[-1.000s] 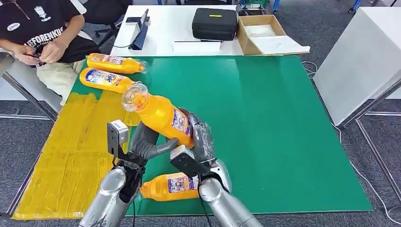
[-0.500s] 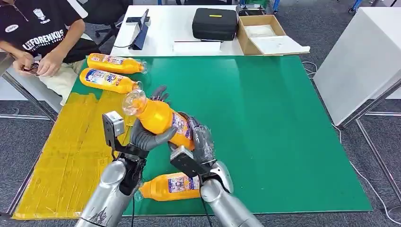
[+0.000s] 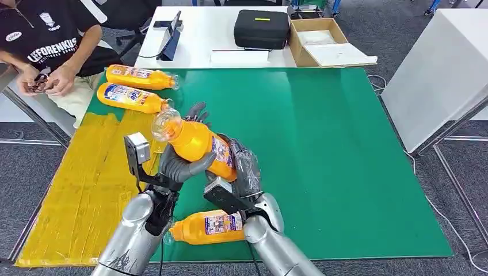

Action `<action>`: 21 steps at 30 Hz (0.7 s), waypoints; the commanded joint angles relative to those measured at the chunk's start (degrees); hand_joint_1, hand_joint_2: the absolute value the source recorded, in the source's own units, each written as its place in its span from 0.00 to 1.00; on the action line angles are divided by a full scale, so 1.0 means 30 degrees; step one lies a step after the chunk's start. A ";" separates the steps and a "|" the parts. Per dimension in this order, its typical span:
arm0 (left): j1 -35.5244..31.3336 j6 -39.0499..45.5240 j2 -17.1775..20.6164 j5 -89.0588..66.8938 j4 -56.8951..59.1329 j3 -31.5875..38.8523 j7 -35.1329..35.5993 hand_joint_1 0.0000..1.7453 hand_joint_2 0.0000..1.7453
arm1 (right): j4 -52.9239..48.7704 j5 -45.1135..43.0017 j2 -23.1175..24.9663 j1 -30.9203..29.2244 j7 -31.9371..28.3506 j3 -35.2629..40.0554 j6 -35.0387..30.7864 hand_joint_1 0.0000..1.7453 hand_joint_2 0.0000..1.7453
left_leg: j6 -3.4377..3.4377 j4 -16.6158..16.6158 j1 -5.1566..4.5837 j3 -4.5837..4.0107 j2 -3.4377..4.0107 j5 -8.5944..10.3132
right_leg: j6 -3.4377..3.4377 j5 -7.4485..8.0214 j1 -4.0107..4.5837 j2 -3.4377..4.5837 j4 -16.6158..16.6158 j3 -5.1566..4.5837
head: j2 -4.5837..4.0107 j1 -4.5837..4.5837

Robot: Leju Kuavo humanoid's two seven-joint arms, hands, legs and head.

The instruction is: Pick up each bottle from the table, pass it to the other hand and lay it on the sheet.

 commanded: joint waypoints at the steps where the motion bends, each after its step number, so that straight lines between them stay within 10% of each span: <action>1: -0.0817 -0.0343 0.0207 0.0081 0.1497 -0.0660 0.0144 0.00 1.00 | 0.1567 -0.0018 0.0027 -0.1098 -0.0137 0.0058 0.0072 1.00 1.00 | -0.0051 -0.0003 0.0017 0.0027 -0.0011 -0.0005 | -0.0029 -0.0007 0.0016 -0.0024 -0.0011 0.0039 | 0.0000 0.0000; 7: -0.0842 -0.0516 0.0144 0.0413 0.1581 -0.0521 0.0191 0.00 1.00 | 0.1794 -0.0017 0.0335 -0.1514 -0.0068 0.0201 0.0340 1.00 1.00 | -0.0065 0.0003 0.0020 0.0043 0.0001 -0.0016 | -0.0038 -0.0014 0.0019 -0.0015 -0.0005 0.0052 | 0.0000 0.0000; 8: -0.0920 -0.0495 0.0091 0.0467 0.1568 -0.0473 0.0200 0.81 1.00 | 0.1832 -0.0133 0.0335 -0.1712 0.0075 0.0401 0.0405 1.00 1.00 | -0.0095 0.0012 0.0029 0.0069 0.0007 -0.0030 | -0.0057 -0.0026 0.0028 -0.0017 0.0002 0.0078 | 0.0000 0.0000; 9: -0.0962 -0.0459 0.0040 0.0544 0.1553 -0.0405 0.0224 1.00 1.00 | 0.1838 -0.0316 0.0335 -0.1871 0.0236 0.0643 0.0412 1.00 1.00 | -0.0068 0.0008 0.0018 0.0034 -0.0003 -0.0013 | -0.0041 -0.0014 0.0018 -0.0021 0.0002 0.0044 | 0.0000 -0.0001; 21: -0.0775 -0.0333 0.0028 0.0909 0.1247 -0.0051 0.0333 1.00 1.00 | 0.2290 -0.1693 0.0335 -0.2297 0.0174 0.1448 0.0224 1.00 1.00 | -0.0053 0.0000 0.0014 0.0031 0.0006 -0.0011 | -0.0029 -0.0011 0.0011 -0.0009 0.0000 0.0041 | 0.0000 -0.0007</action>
